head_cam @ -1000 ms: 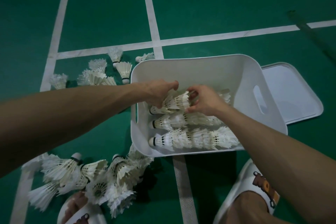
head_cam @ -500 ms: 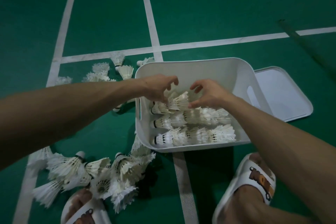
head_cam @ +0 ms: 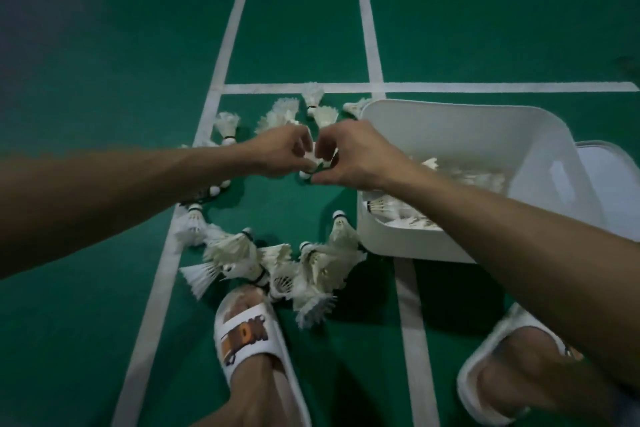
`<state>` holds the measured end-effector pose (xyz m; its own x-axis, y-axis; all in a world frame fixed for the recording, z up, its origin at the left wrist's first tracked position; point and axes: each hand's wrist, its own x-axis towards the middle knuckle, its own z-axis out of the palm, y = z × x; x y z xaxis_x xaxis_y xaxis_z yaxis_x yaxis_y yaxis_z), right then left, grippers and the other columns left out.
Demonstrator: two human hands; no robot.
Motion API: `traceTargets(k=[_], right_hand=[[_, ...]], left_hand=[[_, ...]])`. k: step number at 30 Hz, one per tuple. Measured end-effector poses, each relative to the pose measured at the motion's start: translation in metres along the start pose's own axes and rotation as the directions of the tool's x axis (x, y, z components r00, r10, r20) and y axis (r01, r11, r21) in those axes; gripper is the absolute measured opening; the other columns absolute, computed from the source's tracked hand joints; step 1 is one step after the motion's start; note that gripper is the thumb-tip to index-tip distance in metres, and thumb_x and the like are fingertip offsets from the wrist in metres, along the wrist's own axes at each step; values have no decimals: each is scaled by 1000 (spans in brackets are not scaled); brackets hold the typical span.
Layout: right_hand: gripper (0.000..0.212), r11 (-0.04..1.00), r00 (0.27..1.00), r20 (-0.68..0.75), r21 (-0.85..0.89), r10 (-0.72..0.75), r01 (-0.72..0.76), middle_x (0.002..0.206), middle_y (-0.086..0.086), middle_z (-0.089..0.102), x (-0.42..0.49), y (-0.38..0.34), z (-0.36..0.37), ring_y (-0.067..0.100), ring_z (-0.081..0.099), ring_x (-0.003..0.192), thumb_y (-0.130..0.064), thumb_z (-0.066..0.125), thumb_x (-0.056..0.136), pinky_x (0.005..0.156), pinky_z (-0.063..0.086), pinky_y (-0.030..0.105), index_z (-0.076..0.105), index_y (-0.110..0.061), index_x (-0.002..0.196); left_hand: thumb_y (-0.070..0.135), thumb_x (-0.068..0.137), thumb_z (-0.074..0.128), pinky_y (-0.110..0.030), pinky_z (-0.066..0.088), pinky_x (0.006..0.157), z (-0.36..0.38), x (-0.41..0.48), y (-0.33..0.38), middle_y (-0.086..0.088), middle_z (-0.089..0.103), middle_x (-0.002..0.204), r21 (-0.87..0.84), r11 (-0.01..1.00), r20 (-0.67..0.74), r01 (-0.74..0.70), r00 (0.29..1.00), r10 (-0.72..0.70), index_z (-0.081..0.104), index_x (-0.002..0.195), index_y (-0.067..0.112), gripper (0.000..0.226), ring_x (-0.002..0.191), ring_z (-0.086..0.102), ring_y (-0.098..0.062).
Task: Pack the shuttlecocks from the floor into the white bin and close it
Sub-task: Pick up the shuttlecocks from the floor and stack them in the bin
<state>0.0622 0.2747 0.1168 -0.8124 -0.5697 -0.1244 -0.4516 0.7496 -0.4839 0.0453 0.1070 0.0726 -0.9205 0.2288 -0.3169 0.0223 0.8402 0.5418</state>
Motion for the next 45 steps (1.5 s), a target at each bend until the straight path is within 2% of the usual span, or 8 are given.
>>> traceTargets(k=[7, 13, 16, 22, 32, 37, 41, 45], right_hand=[[45, 984, 967, 189, 26, 168, -176, 116, 4, 65, -7, -1, 95, 19, 60, 105, -35, 76, 79, 88, 48, 30, 62, -14, 116], [41, 953, 941, 160, 5, 297, -302, 121, 5, 60, 0, 28, 131, 21, 56, 110, -31, 73, 82, 95, 46, 34, 61, -16, 118], [40, 952, 941, 141, -36, 307, -305, 121, 6, 58, 10, 34, 142, 23, 54, 112, -30, 72, 84, 98, 44, 35, 61, -16, 119], [39, 932, 924, 124, -62, 362, -357, 116, 4, 56, 20, 45, 168, 28, 50, 113, -39, 71, 82, 100, 41, 46, 61, -22, 115], [37, 916, 904, 158, -15, 397, -400, 130, 7, 41, 20, 59, 184, 30, 35, 127, -30, 72, 81, 103, 37, 39, 61, -15, 112], [25, 902, 889, 183, 23, 420, -431, 122, 7, 45, 15, 65, 176, 27, 48, 113, -16, 68, 87, 99, 42, 38, 61, -9, 110], [41, 911, 903, 171, 56, 394, -408, 123, 9, 51, 15, 63, 176, 25, 52, 110, -10, 68, 86, 95, 42, 31, 55, -11, 125], [54, 902, 895, 156, 47, 418, -430, 121, 11, 54, 17, 62, 180, 29, 52, 108, -15, 70, 85, 93, 47, 38, 44, -16, 133]], left_hand=[[29, 89, 66, -28, 56, 64, 61, -41, -68, -6, 55, 121, -162, 931, 347, 326, 902, -256, 46, 128, 15, 46, 96, 60, -20], [40, 90, 61, -34, 40, 102, 80, -30, -89, -7, 46, 141, 187, 981, 469, 54, 872, -137, 37, 140, 20, 59, 123, 49, -22], [41, 89, 63, -35, 41, 99, 79, -25, -101, -8, 49, 138, 239, 970, 569, 30, 806, -166, 34, 141, 25, 61, 118, 52, -23], [50, 89, 57, -33, 43, 94, 77, -18, -117, -7, 53, 133, 248, 966, 561, 67, 803, -200, 40, 138, 23, 58, 108, 54, -20], [71, 75, 59, -36, 53, 83, 95, -12, -108, 2, 66, 105, 310, 951, 564, -20, 809, -167, 63, 108, 21, 61, 91, 61, -19], [59, 75, 69, -29, 50, 78, 98, -9, -103, 3, 67, 100, 314, 946, 628, -75, 764, -148, 65, 104, 21, 49, 89, 62, -17], [53, 74, 73, -30, 43, 71, 91, -7, -109, -1, 59, 99, 266, 961, 659, -72, 741, -127, 55, 101, 17, 49, 83, 51, -18], [49, 77, 72, -27, 42, 80, 74, -8, -115, 3, 55, 105, 155, 988, 585, -27, 808, -69, 53, 107, 16, 48, 96, 53, -14]])
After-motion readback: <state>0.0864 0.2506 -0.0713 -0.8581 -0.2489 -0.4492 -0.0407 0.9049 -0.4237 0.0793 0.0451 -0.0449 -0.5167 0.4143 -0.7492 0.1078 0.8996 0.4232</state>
